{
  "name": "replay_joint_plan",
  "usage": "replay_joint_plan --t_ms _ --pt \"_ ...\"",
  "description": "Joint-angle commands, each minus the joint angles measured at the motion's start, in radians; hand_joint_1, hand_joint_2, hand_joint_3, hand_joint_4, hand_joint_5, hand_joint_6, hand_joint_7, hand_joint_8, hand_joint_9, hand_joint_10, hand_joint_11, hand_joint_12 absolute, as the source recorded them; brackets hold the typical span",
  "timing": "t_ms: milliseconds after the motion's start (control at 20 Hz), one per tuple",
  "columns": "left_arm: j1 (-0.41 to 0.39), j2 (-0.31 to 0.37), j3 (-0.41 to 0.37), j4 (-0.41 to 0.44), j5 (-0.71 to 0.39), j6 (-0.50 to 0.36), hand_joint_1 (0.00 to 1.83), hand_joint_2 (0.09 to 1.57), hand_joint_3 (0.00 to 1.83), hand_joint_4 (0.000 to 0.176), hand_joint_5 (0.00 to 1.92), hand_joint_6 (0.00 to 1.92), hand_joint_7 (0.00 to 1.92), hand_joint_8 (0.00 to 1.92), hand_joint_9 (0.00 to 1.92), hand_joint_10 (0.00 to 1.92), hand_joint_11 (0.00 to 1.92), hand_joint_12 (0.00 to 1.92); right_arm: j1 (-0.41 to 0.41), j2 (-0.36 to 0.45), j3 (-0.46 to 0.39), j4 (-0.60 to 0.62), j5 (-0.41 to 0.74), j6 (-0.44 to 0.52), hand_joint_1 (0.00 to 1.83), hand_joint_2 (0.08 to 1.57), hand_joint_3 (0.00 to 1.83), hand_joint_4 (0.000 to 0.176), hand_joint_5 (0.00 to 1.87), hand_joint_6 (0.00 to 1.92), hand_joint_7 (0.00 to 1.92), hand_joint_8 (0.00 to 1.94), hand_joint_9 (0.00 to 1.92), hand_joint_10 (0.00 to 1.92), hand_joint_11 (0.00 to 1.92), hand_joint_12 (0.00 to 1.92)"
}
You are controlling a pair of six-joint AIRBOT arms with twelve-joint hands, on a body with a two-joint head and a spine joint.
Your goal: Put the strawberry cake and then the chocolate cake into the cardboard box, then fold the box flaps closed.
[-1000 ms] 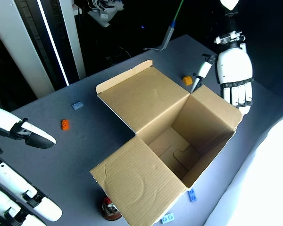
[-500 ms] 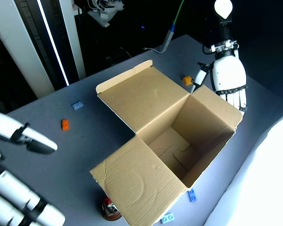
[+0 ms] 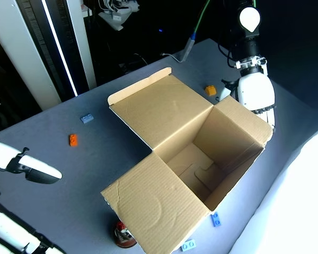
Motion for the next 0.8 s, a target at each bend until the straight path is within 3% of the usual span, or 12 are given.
replay_joint_plan --t_ms 0,100,300,750 --pt "-0.004 0.002 0.009 0.000 0.026 0.003 0.77 0.97 0.00 0.040 0.05 0.01 0.10 0.00 0.10 0.00 0.00 0.45 0.014 0.013 0.006 -0.010 0.112 0.006 0.16 1.18 0.00 0.000 0.11 0.00 0.09 0.00 0.04 0.01 0.00 0.16" --pt "0.008 -0.012 0.017 0.006 0.026 0.003 0.79 0.96 0.00 0.041 0.04 0.00 0.10 0.00 0.10 0.00 0.00 0.43 0.016 0.012 0.004 -0.011 0.111 -0.003 0.17 1.18 0.00 0.000 0.11 0.00 0.07 0.00 0.05 0.01 0.00 0.16" --pt "0.026 -0.037 0.040 0.017 0.026 0.003 0.81 0.96 0.00 0.027 0.07 0.01 0.12 0.01 0.12 0.01 0.00 0.47 0.017 0.012 0.000 -0.012 0.106 -0.003 0.13 1.16 0.00 0.000 0.14 0.01 0.12 0.01 0.09 0.02 0.00 0.31" --pt "0.050 -0.070 0.072 -0.022 0.009 0.003 0.84 0.97 0.00 0.029 0.07 0.00 0.11 0.00 0.10 0.00 0.00 0.41 0.021 0.012 -0.011 -0.027 0.103 -0.005 0.20 1.17 0.00 0.000 0.13 0.01 0.07 0.00 0.07 0.01 0.00 0.21"
